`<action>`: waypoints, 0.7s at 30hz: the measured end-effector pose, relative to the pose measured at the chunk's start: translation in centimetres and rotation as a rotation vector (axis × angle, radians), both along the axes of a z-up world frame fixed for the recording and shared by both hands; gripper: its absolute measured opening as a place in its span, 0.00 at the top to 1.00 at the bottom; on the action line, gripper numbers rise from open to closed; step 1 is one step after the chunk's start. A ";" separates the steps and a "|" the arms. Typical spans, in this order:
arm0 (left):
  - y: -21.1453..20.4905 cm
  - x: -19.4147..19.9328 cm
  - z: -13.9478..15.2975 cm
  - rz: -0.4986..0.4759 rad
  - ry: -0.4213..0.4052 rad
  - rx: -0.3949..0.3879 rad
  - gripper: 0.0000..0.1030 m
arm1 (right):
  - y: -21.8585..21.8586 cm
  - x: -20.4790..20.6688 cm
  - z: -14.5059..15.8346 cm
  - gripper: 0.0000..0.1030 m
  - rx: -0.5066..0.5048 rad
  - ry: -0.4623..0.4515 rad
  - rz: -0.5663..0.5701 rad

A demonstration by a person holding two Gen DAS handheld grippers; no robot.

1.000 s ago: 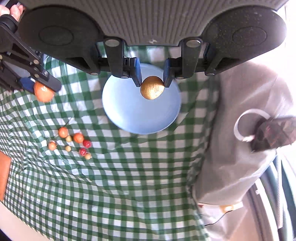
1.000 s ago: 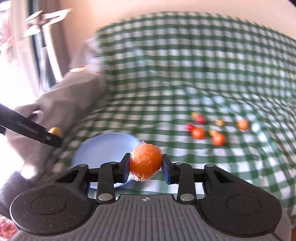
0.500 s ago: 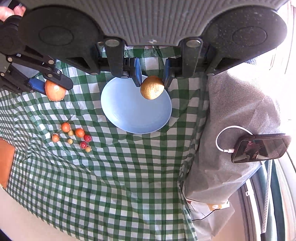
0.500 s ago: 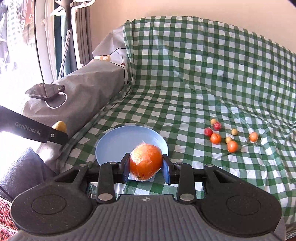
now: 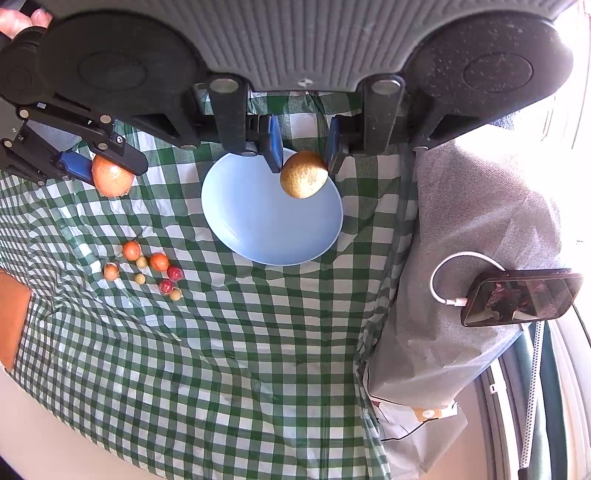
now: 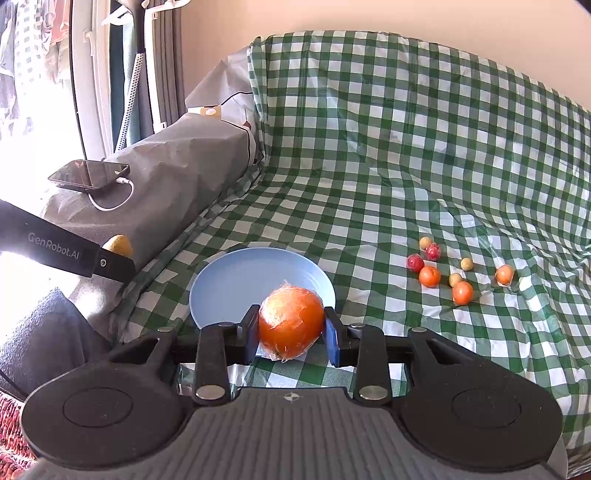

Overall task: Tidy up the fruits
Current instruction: 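Carry the orange and kiwi over the blue plate with both tools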

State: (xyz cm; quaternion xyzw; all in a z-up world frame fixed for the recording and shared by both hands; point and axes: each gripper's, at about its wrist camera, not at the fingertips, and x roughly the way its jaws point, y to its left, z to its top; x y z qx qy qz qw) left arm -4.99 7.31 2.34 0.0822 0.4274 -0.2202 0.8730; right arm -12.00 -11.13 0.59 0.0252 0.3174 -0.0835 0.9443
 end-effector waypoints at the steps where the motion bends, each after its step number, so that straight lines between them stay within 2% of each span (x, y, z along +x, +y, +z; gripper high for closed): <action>1: -0.1 0.0 0.0 -0.002 0.001 0.001 0.73 | -0.1 0.0 0.0 0.65 0.000 0.000 0.001; 11: -0.4 0.1 0.0 -0.001 0.002 0.004 0.73 | -0.5 0.0 -0.3 0.65 0.008 0.005 -0.001; 21: -1.2 2.7 -0.4 0.014 0.007 0.006 0.73 | -0.7 1.1 -0.6 0.65 0.010 0.011 -0.005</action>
